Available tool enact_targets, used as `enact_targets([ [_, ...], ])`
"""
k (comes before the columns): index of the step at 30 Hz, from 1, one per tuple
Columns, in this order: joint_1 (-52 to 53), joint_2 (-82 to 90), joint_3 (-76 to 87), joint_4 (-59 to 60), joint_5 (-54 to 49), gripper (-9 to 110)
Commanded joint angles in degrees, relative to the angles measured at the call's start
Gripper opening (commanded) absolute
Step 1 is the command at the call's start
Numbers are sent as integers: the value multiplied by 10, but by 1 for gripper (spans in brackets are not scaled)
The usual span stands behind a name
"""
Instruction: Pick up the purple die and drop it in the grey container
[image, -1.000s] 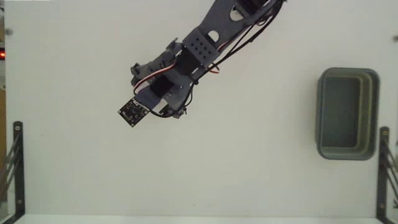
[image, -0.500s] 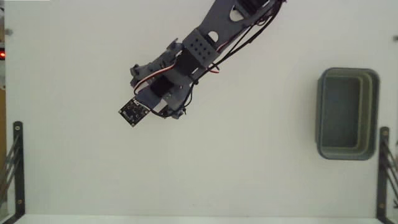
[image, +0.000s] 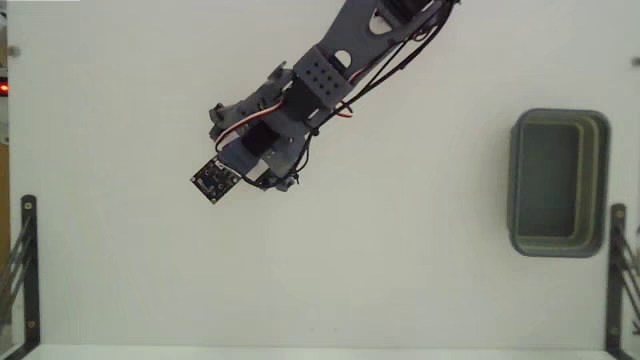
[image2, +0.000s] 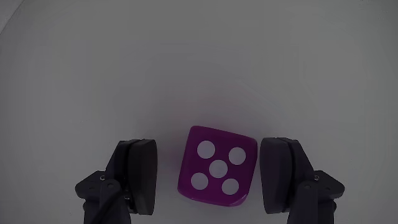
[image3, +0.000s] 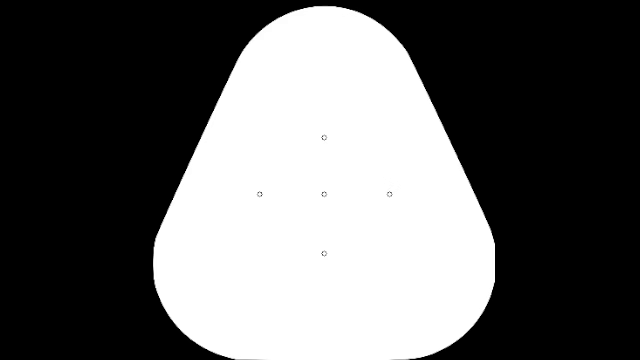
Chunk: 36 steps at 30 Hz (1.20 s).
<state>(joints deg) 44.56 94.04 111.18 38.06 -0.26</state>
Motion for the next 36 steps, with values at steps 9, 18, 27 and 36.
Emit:
enact_targets([
  [9,8,12,7,-3,3,106],
  [18,8,12,7,-3,3,104],
  [27,8,12,7,-3,3,101],
  [36,8,12,7,-3,3,99],
])
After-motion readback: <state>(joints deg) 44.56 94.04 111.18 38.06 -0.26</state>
